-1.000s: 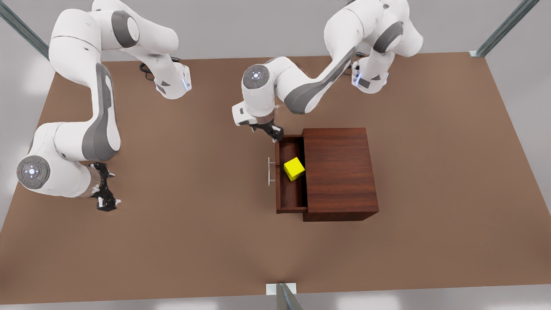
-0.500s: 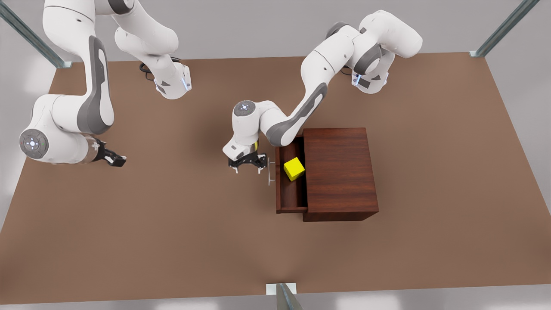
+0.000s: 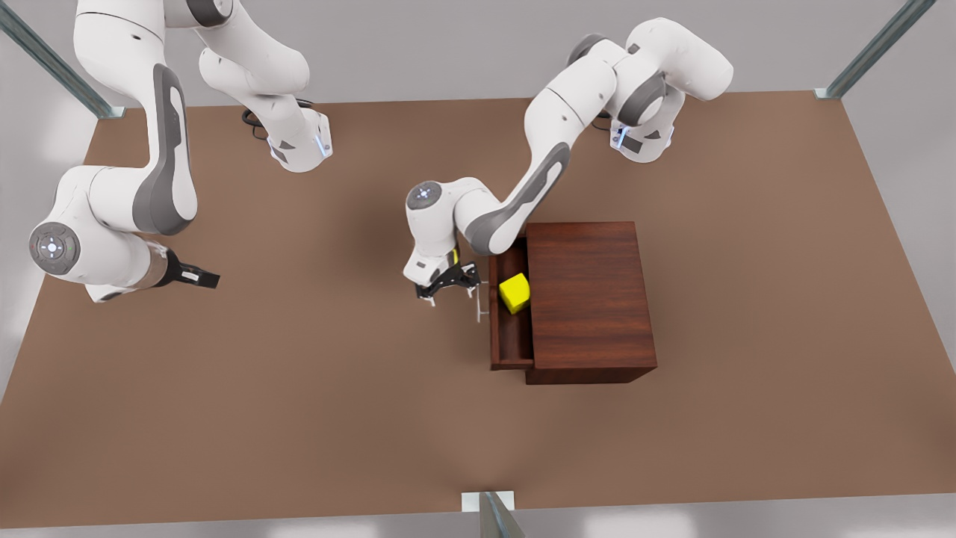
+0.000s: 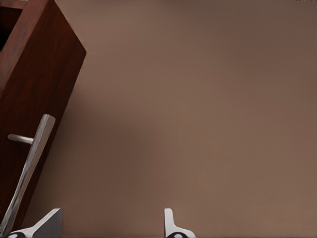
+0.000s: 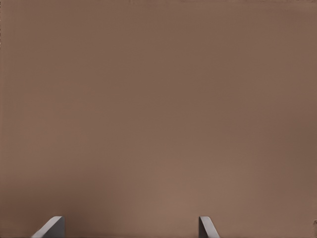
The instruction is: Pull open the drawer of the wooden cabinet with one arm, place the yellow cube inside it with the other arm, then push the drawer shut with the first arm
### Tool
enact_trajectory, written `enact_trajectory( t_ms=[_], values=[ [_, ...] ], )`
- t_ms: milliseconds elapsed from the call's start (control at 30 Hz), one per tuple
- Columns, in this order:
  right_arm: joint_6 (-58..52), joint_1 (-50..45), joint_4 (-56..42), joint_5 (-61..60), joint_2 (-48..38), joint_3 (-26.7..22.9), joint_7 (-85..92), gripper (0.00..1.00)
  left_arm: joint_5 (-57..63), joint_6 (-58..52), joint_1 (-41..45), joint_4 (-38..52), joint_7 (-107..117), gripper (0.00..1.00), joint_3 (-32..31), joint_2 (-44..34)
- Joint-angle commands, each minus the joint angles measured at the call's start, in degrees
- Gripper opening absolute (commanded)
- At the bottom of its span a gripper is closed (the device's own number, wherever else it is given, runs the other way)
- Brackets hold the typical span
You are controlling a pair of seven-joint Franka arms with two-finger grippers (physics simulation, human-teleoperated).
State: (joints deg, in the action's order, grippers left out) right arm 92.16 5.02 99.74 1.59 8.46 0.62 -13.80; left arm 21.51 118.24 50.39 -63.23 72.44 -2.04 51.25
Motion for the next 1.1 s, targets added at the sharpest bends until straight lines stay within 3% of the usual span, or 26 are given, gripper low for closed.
enact_trajectory(
  t_ms=[0, 533, 1067],
  values=[
    [0.2, 0.0, -0.1, 0.1, 0.1, 0.0, 12.8, 1.0, -0.3, -3.5, -0.3, -0.4, 5.2, 1.0, 0.0, -0.6],
    [0.2, 0.0, -0.1, 0.3, 0.2, 0.0, 12.9, 1.0, -0.5, -3.7, -4.0, -7.0, -0.4, 1.0, 0.0, -4.8],
    [0.2, 0.1, -0.1, 0.3, 0.2, 0.0, 13.0, 1.0, -3.4, -7.3, -7.5, -6.8, -3.4, 1.0, -0.1, -6.2]
  ],
)
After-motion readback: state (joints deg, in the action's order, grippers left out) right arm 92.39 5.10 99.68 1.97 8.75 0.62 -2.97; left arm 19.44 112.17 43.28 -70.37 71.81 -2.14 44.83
